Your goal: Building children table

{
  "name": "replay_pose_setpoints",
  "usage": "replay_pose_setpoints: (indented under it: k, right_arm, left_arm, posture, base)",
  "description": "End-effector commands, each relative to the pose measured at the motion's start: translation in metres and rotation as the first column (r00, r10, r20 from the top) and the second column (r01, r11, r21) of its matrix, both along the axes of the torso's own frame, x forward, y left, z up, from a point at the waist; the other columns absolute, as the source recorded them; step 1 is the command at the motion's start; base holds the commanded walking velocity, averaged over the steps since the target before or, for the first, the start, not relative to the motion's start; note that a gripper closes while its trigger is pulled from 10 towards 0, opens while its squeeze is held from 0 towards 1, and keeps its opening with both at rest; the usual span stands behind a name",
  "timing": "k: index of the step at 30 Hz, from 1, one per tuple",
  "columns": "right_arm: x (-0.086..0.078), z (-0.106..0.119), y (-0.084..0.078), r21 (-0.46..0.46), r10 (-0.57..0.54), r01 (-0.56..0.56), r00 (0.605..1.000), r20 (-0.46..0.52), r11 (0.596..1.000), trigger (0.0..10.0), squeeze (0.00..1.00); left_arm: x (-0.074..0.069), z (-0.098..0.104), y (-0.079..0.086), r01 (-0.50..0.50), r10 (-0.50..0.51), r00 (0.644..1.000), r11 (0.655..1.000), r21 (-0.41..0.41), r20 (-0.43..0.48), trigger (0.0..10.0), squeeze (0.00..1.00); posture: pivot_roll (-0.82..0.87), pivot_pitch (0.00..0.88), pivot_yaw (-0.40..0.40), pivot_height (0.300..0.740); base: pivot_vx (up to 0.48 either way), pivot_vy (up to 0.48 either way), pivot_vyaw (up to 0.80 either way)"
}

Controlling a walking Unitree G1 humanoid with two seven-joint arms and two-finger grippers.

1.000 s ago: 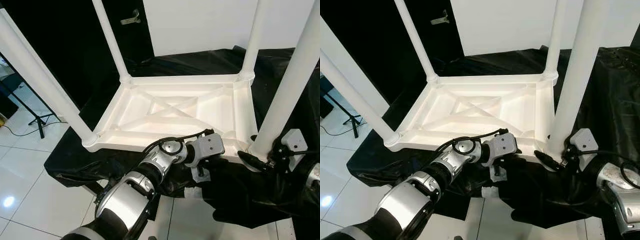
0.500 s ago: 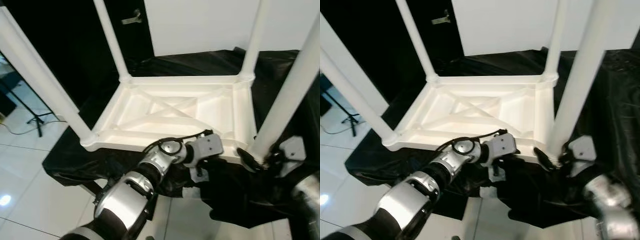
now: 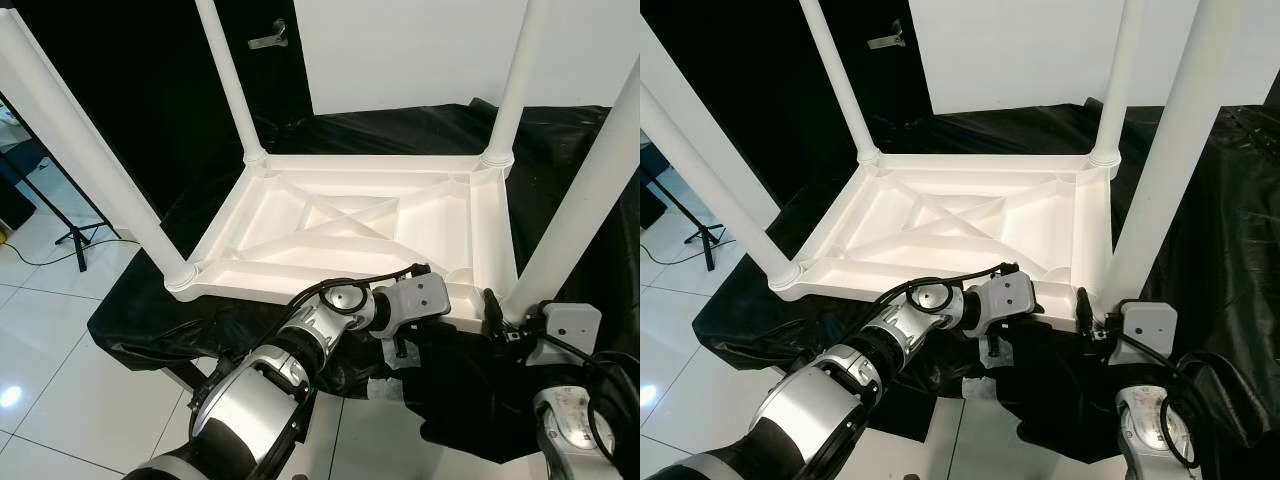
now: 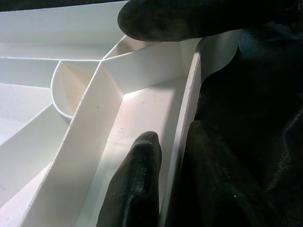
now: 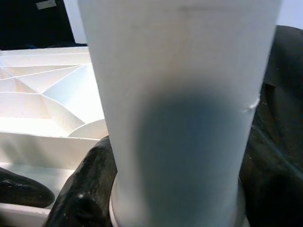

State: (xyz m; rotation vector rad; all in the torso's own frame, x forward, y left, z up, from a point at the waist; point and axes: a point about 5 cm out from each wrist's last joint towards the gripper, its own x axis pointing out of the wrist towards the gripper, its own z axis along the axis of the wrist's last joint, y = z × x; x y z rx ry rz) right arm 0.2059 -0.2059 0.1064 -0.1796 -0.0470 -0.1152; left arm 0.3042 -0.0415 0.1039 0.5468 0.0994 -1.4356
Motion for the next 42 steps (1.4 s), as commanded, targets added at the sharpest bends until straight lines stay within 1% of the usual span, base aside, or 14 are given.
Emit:
replay_pose_setpoints:
  k: [1,4,5,7,8,9,19,23,27,31,32,33,34,42]
  right_arm:
    - [-0.01,-0.022,0.003,0.032,-0.007,0.011,0.993,-0.118,0.999,10.0,0.0]
    - [-0.008,-0.019,0.006,0.03,0.033,-0.03,0.994,-0.108,0.999,10.0,0.0]
    - [-0.004,-0.014,0.011,0.036,0.102,-0.099,0.99,-0.095,0.994,10.0,1.0]
    - [-0.001,-0.011,0.014,0.037,0.163,-0.16,0.983,-0.089,0.986,10.0,1.0]
    - [0.002,-0.007,0.015,0.024,0.232,-0.231,0.969,-0.086,0.973,10.0,1.0]
    - [0.004,-0.004,0.015,-0.006,0.284,-0.286,0.955,-0.084,0.958,10.0,0.0]
    - [0.01,0.005,0.003,-0.085,0.397,-0.406,0.912,-0.103,0.91,10.0,0.0]
    - [0.017,0.012,-0.007,-0.11,0.497,-0.514,0.855,-0.149,0.851,10.0,0.0]
    - [0.018,0.013,-0.008,-0.107,0.523,-0.542,0.837,-0.163,0.834,10.0,0.0]
    - [0.018,0.01,-0.017,-0.074,0.62,-0.659,0.735,-0.274,0.748,10.0,0.0]
    - [0.017,0.009,-0.019,-0.067,0.627,-0.67,0.722,-0.291,0.74,5.5,0.0]
    - [0.017,0.009,-0.019,-0.067,0.627,-0.67,0.722,-0.291,0.74,5.5,0.0]
    - [0.017,0.008,-0.021,-0.06,0.632,-0.676,0.714,-0.302,0.735,0.0,0.0]
    - [0.023,0.015,-0.037,-0.08,0.628,-0.678,0.714,-0.31,0.731,0.0,0.0]
  left_arm:
    - [-0.005,-0.021,0.004,-0.108,0.109,0.992,0.994,0.027,-0.058,10.0,0.0]
    - [-0.005,-0.021,0.004,-0.108,0.109,0.992,0.994,0.027,-0.058,10.0,0.0]
    - [-0.005,-0.021,0.004,-0.108,0.109,0.992,0.994,0.026,-0.059,10.0,0.0]
    - [-0.005,-0.021,0.003,-0.107,0.108,0.992,0.994,0.025,-0.059,10.0,0.0]
    - [-0.006,-0.021,0.003,-0.105,0.106,0.992,0.994,0.024,-0.06,10.0,0.0]
    - [-0.006,-0.021,0.002,-0.103,0.105,0.993,0.994,0.023,-0.061,10.0,0.0]
    - [-0.007,-0.022,0.002,-0.105,0.106,0.992,0.994,0.022,-0.064,10.0,0.0]
    - [-0.006,-0.023,0.004,-0.111,0.112,0.992,0.994,0.024,-0.065,10.0,0.0]
    - [-0.006,-0.023,0.005,-0.112,0.113,0.991,0.993,0.025,-0.065,10.0,0.0]
    - [-0.006,-0.023,0.004,-0.112,0.114,0.991,0.993,0.026,-0.065,10.0,0.0]
    - [-0.006,-0.023,0.004,-0.113,0.115,0.991,0.993,0.026,-0.064,10.0,0.0]
    - [-0.006,-0.023,0.004,-0.113,0.115,0.991,0.993,0.026,-0.064,10.0,0.0]
    - [-0.006,-0.023,0.004,-0.114,0.116,0.991,0.993,0.026,-0.064,10.0,0.0]
    - [-0.006,-0.023,0.005,-0.115,0.117,0.991,0.993,0.028,-0.064,10.0,0.0]
  posture:
    - [-0.03,0.0,0.118,0.74]
    - [-0.03,0.0,0.118,0.74]
    - [-0.03,0.0,0.119,0.74]
    - [-0.04,0.0,0.119,0.74]
    - [-0.04,0.0,0.118,0.74]
    - [-0.04,0.0,0.118,0.74]
    - [-0.03,0.0,0.113,0.74]
    - [-0.03,0.0,0.114,0.74]
    - [-0.03,0.0,0.114,0.74]
    - [-0.02,0.0,0.113,0.74]
    - [-0.02,0.0,0.112,0.74]
    - [-0.02,0.0,0.112,0.74]
    - [-0.02,0.0,0.111,0.74]
    - [-0.02,0.0,0.115,0.74]
  base:
    - [0.0,0.0,0.0]
    - [0.0,0.0,0.0]
    - [0.0,0.0,0.0]
    - [0.0,0.0,0.0]
    - [0.0,0.0,0.0]
    - [0.0,0.0,0.0]
    - [0.0,0.0,0.0]
    - [0.0,0.0,0.0]
    - [0.0,0.0,0.0]
    - [0.0,0.0,0.0]
    - [0.0,0.0,0.0]
    - [0.0,0.0,0.0]
    - [0.0,0.0,0.0]
    - [0.0,0.0,0.0]
